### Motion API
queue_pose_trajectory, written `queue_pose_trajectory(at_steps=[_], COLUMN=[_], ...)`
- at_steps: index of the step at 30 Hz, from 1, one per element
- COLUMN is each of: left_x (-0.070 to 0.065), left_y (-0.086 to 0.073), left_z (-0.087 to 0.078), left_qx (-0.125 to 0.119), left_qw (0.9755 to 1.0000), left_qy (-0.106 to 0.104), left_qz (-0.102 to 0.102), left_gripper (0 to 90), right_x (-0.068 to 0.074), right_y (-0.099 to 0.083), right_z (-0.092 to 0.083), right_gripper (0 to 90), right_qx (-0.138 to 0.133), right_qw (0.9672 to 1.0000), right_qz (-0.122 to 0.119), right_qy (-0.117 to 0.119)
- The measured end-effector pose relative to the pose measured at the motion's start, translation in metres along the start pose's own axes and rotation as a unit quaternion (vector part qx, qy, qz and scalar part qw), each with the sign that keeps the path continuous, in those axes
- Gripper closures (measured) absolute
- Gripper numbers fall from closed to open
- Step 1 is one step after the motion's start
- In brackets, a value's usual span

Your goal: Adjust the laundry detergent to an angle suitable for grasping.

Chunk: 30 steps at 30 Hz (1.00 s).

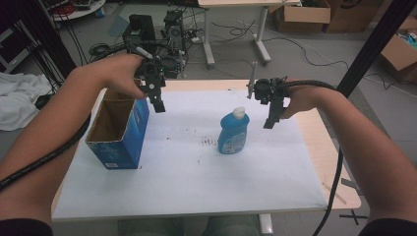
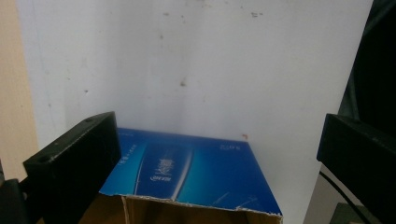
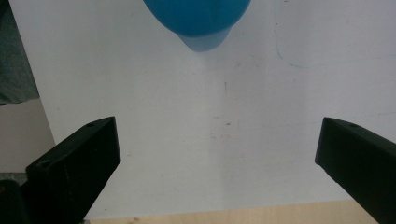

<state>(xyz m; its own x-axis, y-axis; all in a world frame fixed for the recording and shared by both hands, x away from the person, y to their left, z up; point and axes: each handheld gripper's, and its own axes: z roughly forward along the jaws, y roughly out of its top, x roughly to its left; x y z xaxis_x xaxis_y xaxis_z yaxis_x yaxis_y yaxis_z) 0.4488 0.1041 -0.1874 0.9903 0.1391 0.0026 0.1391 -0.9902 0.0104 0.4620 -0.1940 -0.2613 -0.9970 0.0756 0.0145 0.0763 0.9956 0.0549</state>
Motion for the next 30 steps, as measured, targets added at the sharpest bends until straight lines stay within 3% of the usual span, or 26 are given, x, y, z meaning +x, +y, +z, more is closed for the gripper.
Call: queue_pose_trajectory(at_steps=[7, 20, 27, 30], left_x=[-0.0008, -0.0034, -0.0037, -0.0045], left_y=[-0.0024, 0.0002, 0.0005, 0.0018], left_z=[-0.0024, -0.0064, -0.0077, -0.0063], left_qx=[-0.001, 0.0, -0.006, 0.002], left_qw=[1.0, 1.0, 1.0, 0.9999], left_qy=[0.0, 0.003, 0.005, 0.01], left_qz=[-0.003, 0.001, 0.0, -0.001], left_gripper=[0.1, 0.1, 0.1, 0.1], right_x=[0.0022, 0.0051, 0.0005, 0.0014], right_y=[0.0, -0.0073, -0.009, -0.0086], right_z=[0.0008, -0.0048, -0.0062, -0.0083], right_gripper=[0.0, 0.0, 0.0, 0.0], right_qx=[0.007, -0.005, -0.002, -0.002], right_qw=[1.0, 1.0, 1.0, 1.0], right_qz=[-0.005, 0.003, 0.004, 0.001], right_qy=[0.003, -0.004, -0.004, -0.007])
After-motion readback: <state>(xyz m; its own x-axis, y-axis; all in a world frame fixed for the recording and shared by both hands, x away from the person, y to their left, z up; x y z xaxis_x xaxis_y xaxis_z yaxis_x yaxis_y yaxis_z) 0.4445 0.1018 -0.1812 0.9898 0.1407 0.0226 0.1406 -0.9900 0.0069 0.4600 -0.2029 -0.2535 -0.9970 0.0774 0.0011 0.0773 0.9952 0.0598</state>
